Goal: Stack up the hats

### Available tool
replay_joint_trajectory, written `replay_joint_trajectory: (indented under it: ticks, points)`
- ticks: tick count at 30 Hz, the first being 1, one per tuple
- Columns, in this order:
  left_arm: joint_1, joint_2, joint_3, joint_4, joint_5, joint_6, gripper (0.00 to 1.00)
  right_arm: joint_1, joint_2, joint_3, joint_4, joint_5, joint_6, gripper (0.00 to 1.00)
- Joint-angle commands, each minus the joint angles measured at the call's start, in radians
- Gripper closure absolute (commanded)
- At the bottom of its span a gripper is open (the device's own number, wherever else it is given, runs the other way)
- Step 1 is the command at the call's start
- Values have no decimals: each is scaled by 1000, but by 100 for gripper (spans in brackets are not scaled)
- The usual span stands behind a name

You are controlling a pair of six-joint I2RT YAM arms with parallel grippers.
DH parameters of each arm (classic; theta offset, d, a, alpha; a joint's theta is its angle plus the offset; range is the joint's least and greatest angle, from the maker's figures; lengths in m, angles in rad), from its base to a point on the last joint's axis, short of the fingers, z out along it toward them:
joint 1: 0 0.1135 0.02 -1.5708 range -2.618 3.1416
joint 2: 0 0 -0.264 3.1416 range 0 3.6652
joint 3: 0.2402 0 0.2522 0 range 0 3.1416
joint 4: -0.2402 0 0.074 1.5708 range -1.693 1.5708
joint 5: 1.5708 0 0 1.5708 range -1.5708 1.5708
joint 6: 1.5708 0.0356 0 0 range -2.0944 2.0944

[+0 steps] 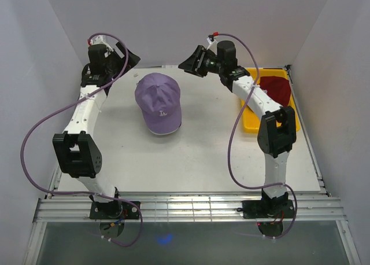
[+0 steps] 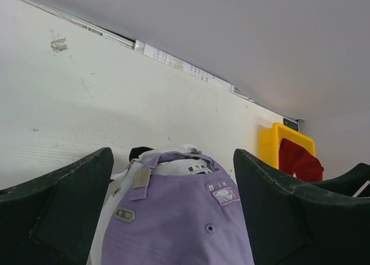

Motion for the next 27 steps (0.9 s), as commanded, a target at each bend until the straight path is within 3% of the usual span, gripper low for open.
replay_joint_trajectory:
  ticks: [1, 9, 13, 17, 24, 27]
  points:
    - [5, -100, 48, -15, 17, 13, 5, -63, -170, -103, -94, 44, -69, 44]
    - [-21, -179, 51, -36, 110, 28, 6, -383, -540, -487, -357, 177, -168, 39]
    - [-70, -215, 49, -35, 167, 13, 6, -513, -582, -590, -394, 229, -168, 35]
    - [-124, -271, 1, -32, 198, 14, 6, -612, -490, -520, -444, 301, -146, 30]
    - [-138, -397, -119, -19, 222, 19, 6, -627, -252, -257, -636, 583, -125, 26]
    - [-138, -429, -135, -27, 235, 22, 6, -632, -198, -237, -655, 643, -90, 25]
